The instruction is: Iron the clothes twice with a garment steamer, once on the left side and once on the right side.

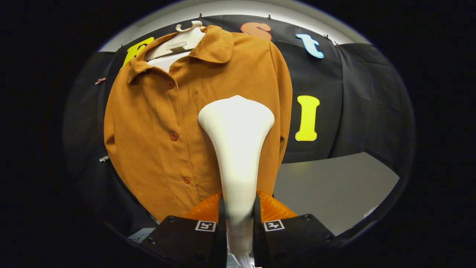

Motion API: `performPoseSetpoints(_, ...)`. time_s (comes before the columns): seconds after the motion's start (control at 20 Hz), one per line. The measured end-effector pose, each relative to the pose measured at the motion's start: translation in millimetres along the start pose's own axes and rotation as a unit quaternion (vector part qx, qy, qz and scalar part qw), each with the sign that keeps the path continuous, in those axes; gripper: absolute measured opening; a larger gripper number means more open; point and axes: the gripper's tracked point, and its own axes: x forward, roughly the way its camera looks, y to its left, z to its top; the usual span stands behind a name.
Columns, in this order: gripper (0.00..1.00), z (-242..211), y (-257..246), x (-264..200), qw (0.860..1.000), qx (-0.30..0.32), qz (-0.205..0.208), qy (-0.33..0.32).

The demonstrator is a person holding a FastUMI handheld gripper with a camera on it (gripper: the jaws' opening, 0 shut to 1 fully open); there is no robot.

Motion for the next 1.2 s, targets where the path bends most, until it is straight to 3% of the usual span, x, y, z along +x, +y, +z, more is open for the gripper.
performPoseSetpoints(1.2,0.31,-185.4,4.7,13.7,0.992,-0.011,-0.031,0.119)
